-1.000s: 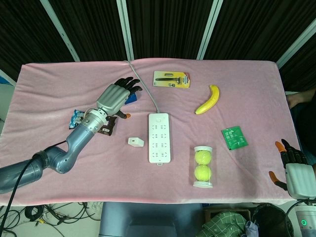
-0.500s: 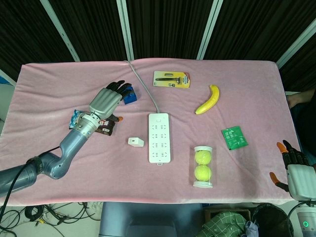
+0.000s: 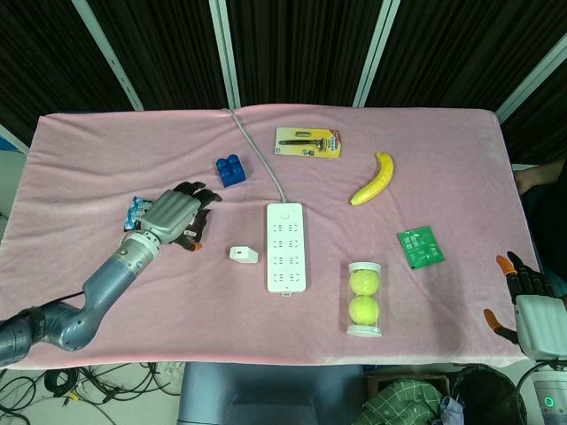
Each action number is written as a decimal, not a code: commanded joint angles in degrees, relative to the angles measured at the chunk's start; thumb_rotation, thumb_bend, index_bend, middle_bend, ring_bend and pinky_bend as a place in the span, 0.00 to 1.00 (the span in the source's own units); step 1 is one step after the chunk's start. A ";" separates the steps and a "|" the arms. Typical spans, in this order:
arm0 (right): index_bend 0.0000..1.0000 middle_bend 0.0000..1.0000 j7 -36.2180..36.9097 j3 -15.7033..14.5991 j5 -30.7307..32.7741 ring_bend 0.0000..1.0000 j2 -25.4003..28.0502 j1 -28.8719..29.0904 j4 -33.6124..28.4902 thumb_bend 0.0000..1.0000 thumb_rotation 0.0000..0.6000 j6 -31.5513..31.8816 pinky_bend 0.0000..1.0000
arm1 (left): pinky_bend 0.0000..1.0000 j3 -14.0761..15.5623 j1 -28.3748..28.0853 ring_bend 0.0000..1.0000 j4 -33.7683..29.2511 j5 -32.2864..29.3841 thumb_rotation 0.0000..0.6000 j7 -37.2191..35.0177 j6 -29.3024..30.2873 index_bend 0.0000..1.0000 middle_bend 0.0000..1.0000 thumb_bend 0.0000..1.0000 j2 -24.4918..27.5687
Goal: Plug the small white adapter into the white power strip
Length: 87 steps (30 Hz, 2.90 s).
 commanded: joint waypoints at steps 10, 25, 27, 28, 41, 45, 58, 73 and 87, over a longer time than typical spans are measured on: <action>0.03 0.03 -0.15 0.04 0.31 0.12 0.17 -0.06 -0.28 0.19 1.00 -0.13 0.15 | 0.17 4.58 0.25 0.11 1.24 -2.17 1.00 4.03 -0.54 0.25 0.29 0.10 -5.62; 0.03 0.03 0.07 -0.01 0.51 0.12 0.48 0.10 -0.32 0.19 1.00 -0.74 0.15 | 0.23 2.15 -1.22 0.18 11.35 -3.08 1.00 4.77 2.84 0.33 0.38 0.16 -17.55; 0.03 0.03 -0.04 -0.02 0.65 0.12 0.55 0.14 -0.40 0.19 1.00 -0.92 0.15 | 0.24 1.78 -1.61 0.20 12.64 -3.16 1.00 4.46 2.33 0.35 0.40 0.18 -18.69; 0.03 0.03 -0.10 -0.01 0.73 0.12 0.59 0.15 -0.47 0.19 1.00 -0.98 0.15 | 0.25 1.55 -1.85 0.21 13.34 -3.02 1.00 4.28 2.11 0.36 0.42 0.20 -19.34; 0.03 0.03 -0.28 -0.07 1.04 0.12 0.90 0.30 -0.70 0.19 1.00 -1.55 0.15 | 0.27 0.72 -2.99 0.26 19.70 0.48 1.00 2.91 1.75 0.43 0.47 0.28 -24.86; 0.03 0.04 -0.24 -0.06 1.19 0.12 0.98 0.32 -0.81 0.19 1.00 -1.70 0.15 | 0.29 0.67 -3.22 0.27 21.15 1.03 1.00 2.71 1.43 0.44 0.48 0.29 -26.19; 0.03 0.04 -0.28 -0.12 1.19 0.12 1.06 0.40 -0.89 0.20 1.00 -1.88 0.15 | 0.37 0.43 -2.72 0.36 22.24 2.31 1.00 1.87 1.59 0.51 0.55 0.32 -27.43; 0.03 0.04 -0.68 -0.20 1.68 0.13 1.16 0.42 -1.38 0.20 1.00 -2.25 0.15 | 0.40 -3.08 -4.08 0.38 18.29 3.25 1.00 1.95 1.54 0.53 0.57 0.37 -23.29; 0.03 0.04 -1.07 -0.19 2.30 0.13 1.24 0.46 -1.58 0.20 1.00 -2.64 0.15 | 0.39 -4.86 -18.91 0.38 16.03 -17.73 1.00 18.73 -5.89 0.56 0.57 0.39 -18.75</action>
